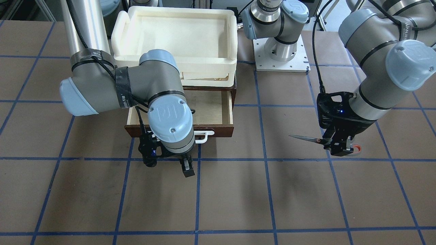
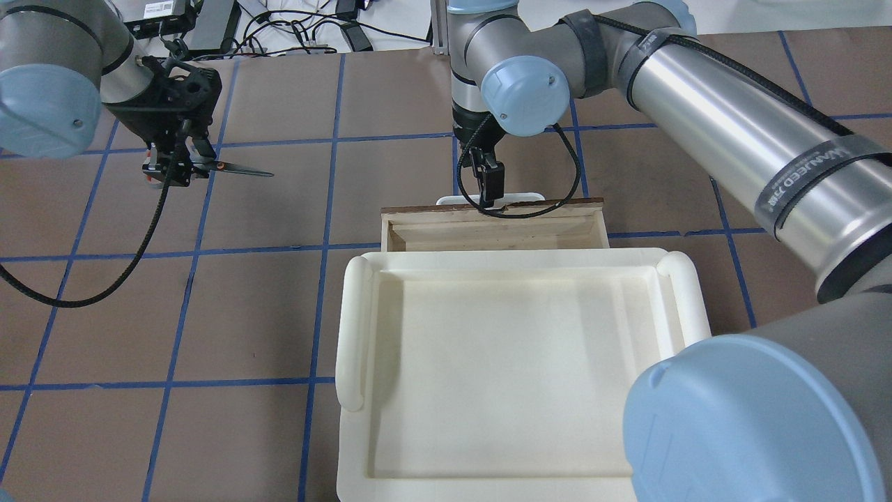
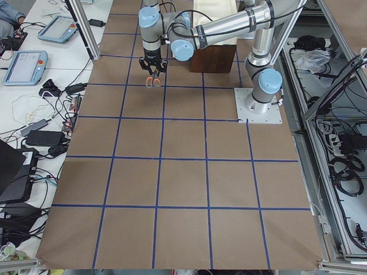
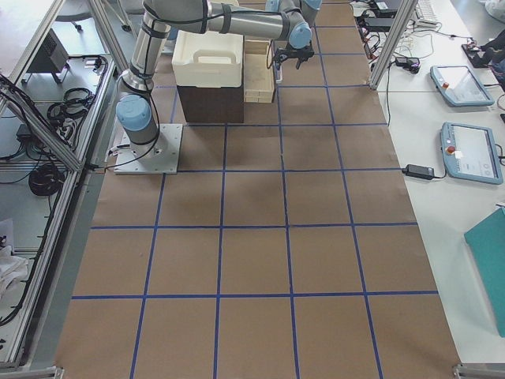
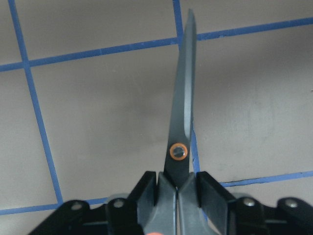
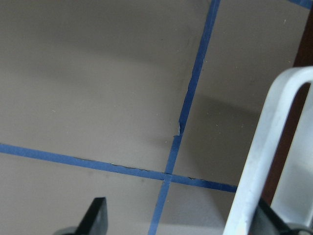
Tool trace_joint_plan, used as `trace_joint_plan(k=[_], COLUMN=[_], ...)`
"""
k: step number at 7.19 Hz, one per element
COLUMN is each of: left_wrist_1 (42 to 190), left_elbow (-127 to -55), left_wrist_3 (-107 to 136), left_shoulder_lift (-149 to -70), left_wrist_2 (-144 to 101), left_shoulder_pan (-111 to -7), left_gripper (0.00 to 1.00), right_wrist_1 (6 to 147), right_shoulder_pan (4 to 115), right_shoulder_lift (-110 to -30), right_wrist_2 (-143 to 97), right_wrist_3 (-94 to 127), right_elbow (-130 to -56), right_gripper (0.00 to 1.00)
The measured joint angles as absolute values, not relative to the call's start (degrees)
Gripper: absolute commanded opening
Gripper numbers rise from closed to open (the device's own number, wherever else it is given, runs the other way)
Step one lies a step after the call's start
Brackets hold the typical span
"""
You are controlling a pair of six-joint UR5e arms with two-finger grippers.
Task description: Place scissors in drawer with both arms
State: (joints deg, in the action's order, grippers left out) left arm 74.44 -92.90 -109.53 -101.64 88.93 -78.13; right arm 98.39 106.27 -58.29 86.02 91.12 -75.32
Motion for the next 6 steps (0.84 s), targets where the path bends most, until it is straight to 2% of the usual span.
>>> trace_joint_plan(k=[6], left_wrist_1=[74.44], left_elbow=[-92.9], left_wrist_3=[-109.69], left_shoulder_lift=[-101.61], left_wrist_2=[88.93], left_shoulder_pan=[-78.13], left_gripper=[0.0], right_wrist_1=[98.35], right_shoulder_pan=[105.02], right_shoulder_lift=[-57.82], right_wrist_2=[85.87], right_wrist_3=[89.65], right_elbow=[-74.1], right_gripper=[1.0])
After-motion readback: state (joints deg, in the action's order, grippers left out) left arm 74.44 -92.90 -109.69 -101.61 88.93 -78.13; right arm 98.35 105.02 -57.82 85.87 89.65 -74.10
